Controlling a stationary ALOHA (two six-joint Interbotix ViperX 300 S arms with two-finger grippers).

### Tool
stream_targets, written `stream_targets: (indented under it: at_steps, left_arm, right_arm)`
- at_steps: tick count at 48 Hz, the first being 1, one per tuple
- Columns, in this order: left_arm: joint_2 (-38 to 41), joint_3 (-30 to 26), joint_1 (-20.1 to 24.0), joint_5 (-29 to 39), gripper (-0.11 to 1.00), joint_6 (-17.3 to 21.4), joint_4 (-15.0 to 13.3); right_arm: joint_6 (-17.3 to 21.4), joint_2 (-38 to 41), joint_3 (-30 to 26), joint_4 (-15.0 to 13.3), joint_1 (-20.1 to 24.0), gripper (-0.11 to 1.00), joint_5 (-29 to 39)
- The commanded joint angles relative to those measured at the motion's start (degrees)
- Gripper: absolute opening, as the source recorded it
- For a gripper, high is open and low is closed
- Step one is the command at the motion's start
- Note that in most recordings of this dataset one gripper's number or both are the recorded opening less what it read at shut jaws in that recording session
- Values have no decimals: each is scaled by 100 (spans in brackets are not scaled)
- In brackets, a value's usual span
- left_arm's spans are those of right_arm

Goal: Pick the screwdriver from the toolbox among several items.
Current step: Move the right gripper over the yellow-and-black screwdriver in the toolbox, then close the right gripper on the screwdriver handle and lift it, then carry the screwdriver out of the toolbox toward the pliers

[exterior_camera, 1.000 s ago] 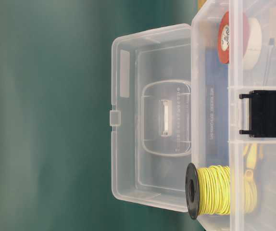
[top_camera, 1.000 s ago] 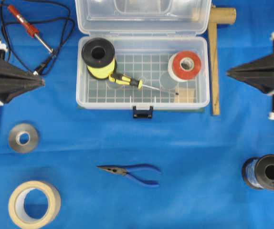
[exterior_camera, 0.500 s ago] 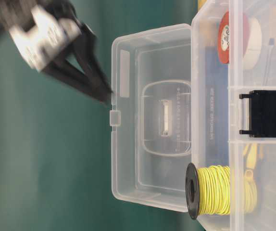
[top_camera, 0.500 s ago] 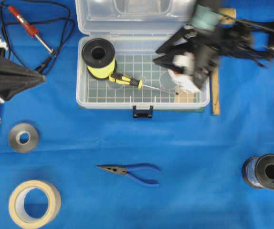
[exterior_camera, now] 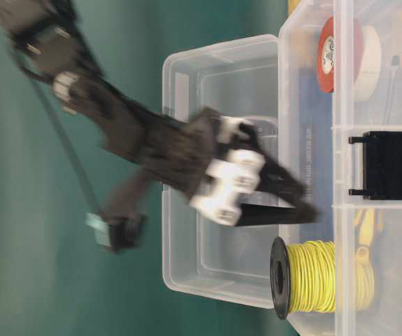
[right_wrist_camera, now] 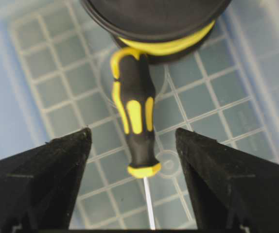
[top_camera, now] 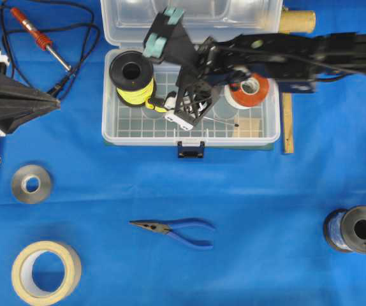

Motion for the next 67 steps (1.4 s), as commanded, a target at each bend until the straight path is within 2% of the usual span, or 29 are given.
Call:
stream_targets:
  at_steps: [1, 15, 22, 25, 30, 32, 40, 53, 61, 67]
  left_arm:
    - [26, -44, 9, -62, 0, 9, -9]
    - [18, -18, 9, -62, 0, 9, -9]
    - [-9, -18, 9, -62, 0, 9, -9]
    - [-26, -26, 9, -44, 0, 0, -9]
    - [-35, -18, 9, -26, 0, 0, -9]
    - [-35, -18, 9, -18, 0, 0, -9]
    - [-35, -9, 9, -18, 0, 0, -9]
    - [-35, -9, 9, -9, 0, -62, -18]
    - [-35, -9, 9, -9, 0, -70, -26]
    - [-35, 0, 9, -9, 0, -70, -26]
  right_arm:
    - [44, 79, -176, -9, -9, 73, -9]
    - [105, 519, -255, -44, 0, 73, -62]
    - [105, 615, -255, -44, 9, 68, -97]
    - [97, 615, -255, -35, 18, 60, -123]
    - [97, 606, -264, -26, 26, 34, -114]
    - [97, 580, -264, -26, 35, 26, -97]
    - [105, 193, -229, -26, 62, 26, 9]
    - [123, -1072, -149, -35, 281, 26, 554]
    - [387, -1644, -149, -70, 791, 26, 905]
    - [791, -1688, -167, -325, 1433, 26, 896]
